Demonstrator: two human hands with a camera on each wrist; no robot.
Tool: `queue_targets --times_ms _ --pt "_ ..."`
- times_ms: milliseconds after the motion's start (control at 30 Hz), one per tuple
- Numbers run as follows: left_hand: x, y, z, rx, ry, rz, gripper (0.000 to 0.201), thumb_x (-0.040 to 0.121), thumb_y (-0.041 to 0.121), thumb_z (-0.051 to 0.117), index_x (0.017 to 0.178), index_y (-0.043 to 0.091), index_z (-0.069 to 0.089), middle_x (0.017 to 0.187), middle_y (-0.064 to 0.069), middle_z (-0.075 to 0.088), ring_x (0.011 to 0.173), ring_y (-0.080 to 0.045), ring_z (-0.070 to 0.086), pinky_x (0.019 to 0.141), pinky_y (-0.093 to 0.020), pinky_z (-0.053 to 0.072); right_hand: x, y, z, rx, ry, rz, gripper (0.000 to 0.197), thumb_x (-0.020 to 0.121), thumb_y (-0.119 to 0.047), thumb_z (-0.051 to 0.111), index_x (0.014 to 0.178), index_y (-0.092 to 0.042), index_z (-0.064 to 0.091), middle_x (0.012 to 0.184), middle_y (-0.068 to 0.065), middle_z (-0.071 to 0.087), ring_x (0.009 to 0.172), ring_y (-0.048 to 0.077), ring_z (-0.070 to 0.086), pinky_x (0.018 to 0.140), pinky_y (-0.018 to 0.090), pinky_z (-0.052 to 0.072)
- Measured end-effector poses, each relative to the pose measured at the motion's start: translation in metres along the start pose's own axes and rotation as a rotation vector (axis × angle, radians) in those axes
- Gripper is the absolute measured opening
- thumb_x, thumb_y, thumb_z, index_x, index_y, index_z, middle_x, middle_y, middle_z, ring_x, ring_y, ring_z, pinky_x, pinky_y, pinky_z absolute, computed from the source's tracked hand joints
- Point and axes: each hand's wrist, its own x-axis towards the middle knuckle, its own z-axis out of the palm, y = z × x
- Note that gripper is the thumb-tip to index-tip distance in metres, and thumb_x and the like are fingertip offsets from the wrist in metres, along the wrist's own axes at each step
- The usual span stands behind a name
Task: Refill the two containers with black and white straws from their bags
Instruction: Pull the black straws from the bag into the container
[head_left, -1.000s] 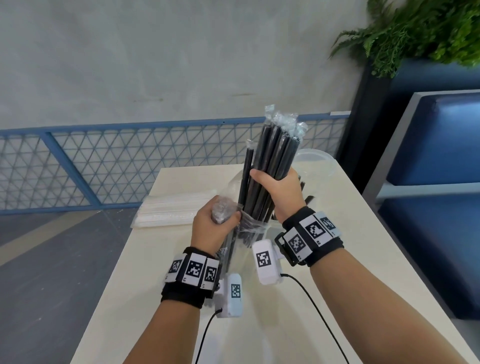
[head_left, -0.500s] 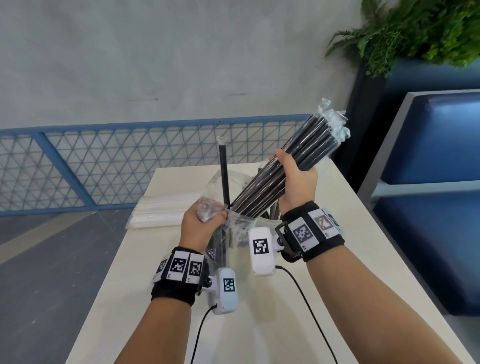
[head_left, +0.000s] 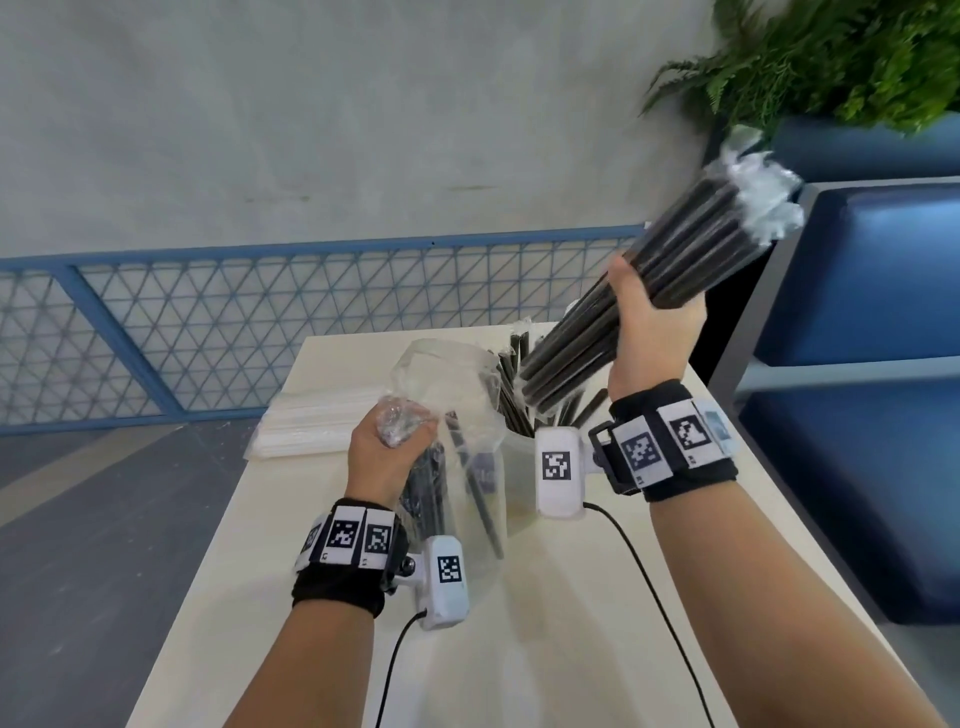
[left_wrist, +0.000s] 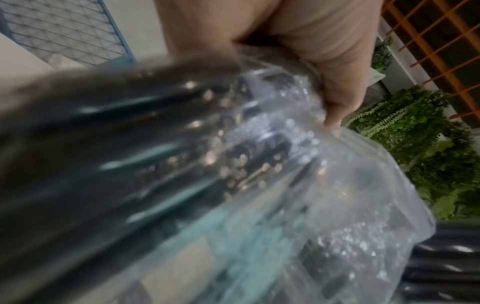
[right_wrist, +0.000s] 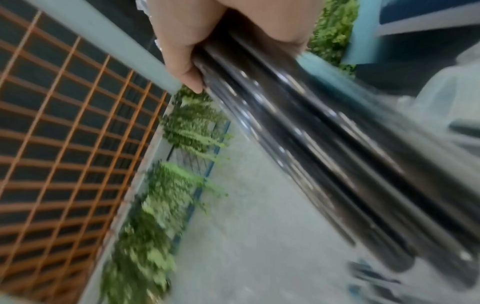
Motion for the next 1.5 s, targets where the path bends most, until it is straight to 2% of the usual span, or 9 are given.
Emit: queue_targets --times_ms 200,433,600,700,800,933,1133,1333,1500 --pt "-0.004 0.002 0.006 -0.066 -0.051 0.039 0.028 0.074 -0.008 0.067 0.076 0.019 0.061 0.064 0.013 0.069 0.065 0.0 0.063 0.065 -0.016 0.051 -0.027 0.056 -0.015 -0.333 -0.194 -0.001 0.041 0.074 -0.014 0.076 0.111 -0.009 0.057 0.094 -0.007 0.063 0.083 -0.001 0.061 0.073 0.009 0.05" --pt "-0.004 -0.003 0.005 -0.094 -0.053 0.048 0.033 0.074 -0.008 0.067 0.075 0.025 0.063 0.068 0.012 0.07 0.068 -0.001 0.064 0.069 -0.016 0.053 -0.025 0.095 -0.033 -0.652 -0.38 0.18 0.051 0.069 -0.016 0.079 0.114 -0.01 0.055 0.107 0.007 0.066 0.104 0.025 0.063 0.093 0.038 0.051" --pt "-0.002 -0.006 0.005 -0.102 -0.055 0.052 0.034 0.074 -0.01 0.066 0.076 0.023 0.062 0.066 0.012 0.069 0.066 -0.001 0.063 0.065 -0.015 0.052 -0.023 0.071 -0.016 -0.603 -0.34 -0.291 0.085 0.063 -0.025 0.083 0.133 -0.018 0.035 0.13 0.002 0.045 0.122 0.015 0.044 0.106 0.028 0.036" --pt "-0.001 -0.007 0.005 -0.104 -0.064 0.051 0.032 0.075 -0.011 0.065 0.079 0.02 0.06 0.066 0.013 0.069 0.066 -0.001 0.063 0.065 -0.016 0.052 -0.01 0.069 -0.003 -0.841 -0.461 -0.624 0.068 0.075 -0.034 0.067 0.136 -0.02 0.039 0.139 0.008 0.04 0.129 0.021 0.036 0.108 0.033 0.03" --pt "-0.001 -0.008 0.005 -0.112 -0.08 0.044 0.031 0.075 -0.011 0.065 0.079 0.019 0.06 0.066 0.013 0.069 0.066 -0.002 0.063 0.065 -0.016 0.052 -0.002 0.09 -0.006 -1.133 -0.664 -0.52 0.045 0.086 -0.037 0.041 0.125 -0.019 0.053 0.131 0.006 0.053 0.122 0.029 0.046 0.103 0.044 0.037" --pt "0.0 -0.01 0.004 -0.117 -0.085 0.049 0.03 0.075 -0.011 0.065 0.08 0.018 0.06 0.068 0.011 0.069 0.068 -0.003 0.064 0.066 -0.017 0.052 -0.009 0.107 -0.018 -1.2 -0.753 -0.396 0.063 0.086 -0.04 0.015 0.116 -0.01 0.061 0.12 0.009 0.061 0.111 0.031 0.053 0.098 0.04 0.037" --pt "-0.005 -0.008 0.003 -0.119 -0.13 0.082 0.03 0.074 -0.01 0.067 0.082 0.018 0.059 0.069 0.013 0.069 0.067 -0.002 0.063 0.063 -0.014 0.051 -0.043 0.063 -0.016 -0.768 -0.514 -0.662 0.022 0.091 -0.016 0.045 0.106 -0.007 0.059 0.103 0.006 0.06 0.092 0.015 0.055 0.085 0.02 0.041" --pt "-0.012 -0.01 -0.007 -0.137 -0.244 0.069 0.037 0.053 0.024 0.079 0.087 0.029 0.064 0.082 0.008 0.071 0.077 -0.009 0.065 0.069 -0.023 0.053 -0.076 0.072 -0.02 -1.05 -0.971 -0.286 0.017 0.089 -0.011 0.055 0.102 -0.006 0.064 0.093 0.012 0.069 0.081 0.025 0.063 0.078 0.041 0.053" --pt "-0.023 -0.024 -0.018 -0.065 -0.414 -0.038 0.086 0.044 0.013 0.082 0.121 0.026 0.047 0.103 0.002 0.067 0.092 -0.01 0.067 0.076 -0.025 0.055 -0.077 0.075 -0.022 -1.134 -1.21 -0.083 0.04 0.08 -0.017 0.065 0.117 -0.008 0.056 0.112 0.009 0.067 0.102 0.019 0.063 0.087 0.028 0.05"
